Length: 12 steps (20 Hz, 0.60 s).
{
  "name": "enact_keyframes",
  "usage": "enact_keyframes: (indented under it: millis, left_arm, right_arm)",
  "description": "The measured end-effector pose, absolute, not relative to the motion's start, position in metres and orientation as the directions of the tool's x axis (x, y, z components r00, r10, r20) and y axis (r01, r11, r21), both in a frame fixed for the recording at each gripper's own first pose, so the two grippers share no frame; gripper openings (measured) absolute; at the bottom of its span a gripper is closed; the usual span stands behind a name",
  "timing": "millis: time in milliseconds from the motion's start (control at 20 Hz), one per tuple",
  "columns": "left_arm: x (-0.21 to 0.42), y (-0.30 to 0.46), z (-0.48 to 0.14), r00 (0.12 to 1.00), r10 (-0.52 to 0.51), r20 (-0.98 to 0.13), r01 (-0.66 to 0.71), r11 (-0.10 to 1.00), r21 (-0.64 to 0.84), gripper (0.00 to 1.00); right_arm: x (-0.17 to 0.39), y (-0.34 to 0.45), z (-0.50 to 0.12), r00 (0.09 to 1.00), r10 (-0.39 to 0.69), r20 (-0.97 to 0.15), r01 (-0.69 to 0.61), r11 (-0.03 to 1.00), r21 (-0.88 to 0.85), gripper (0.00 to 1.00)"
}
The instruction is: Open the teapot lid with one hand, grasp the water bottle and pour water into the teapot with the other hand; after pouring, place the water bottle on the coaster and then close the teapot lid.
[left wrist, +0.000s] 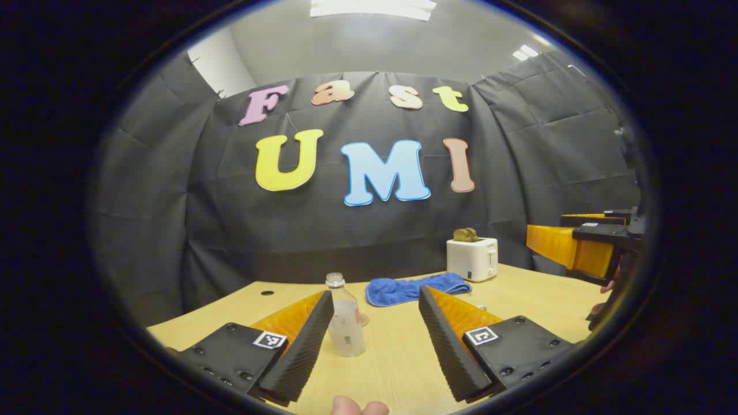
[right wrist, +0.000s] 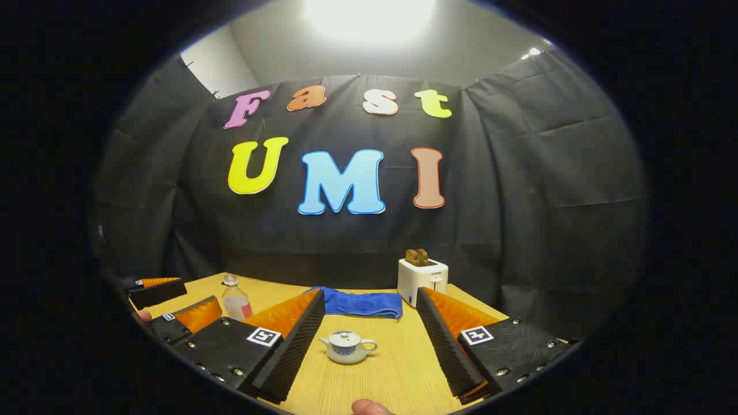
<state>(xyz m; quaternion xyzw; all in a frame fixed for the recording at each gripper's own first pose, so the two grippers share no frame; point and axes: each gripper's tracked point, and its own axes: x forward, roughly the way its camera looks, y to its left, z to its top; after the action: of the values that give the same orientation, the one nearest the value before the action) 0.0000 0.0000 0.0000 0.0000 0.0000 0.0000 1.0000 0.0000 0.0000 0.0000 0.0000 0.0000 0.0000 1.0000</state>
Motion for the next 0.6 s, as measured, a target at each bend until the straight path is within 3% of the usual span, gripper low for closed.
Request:
enact_keyframes:
  millis: [600]
  left_arm:
    - [0.0, 0.029, -0.009, 0.999, 0.031, -0.011, -0.031, 0.999, -0.025, 1.0]
  right_arm:
    - [0.007, 0.024, -0.028, 0.996, 0.058, -0.069, -0.058, 0.998, -0.009, 0.98]
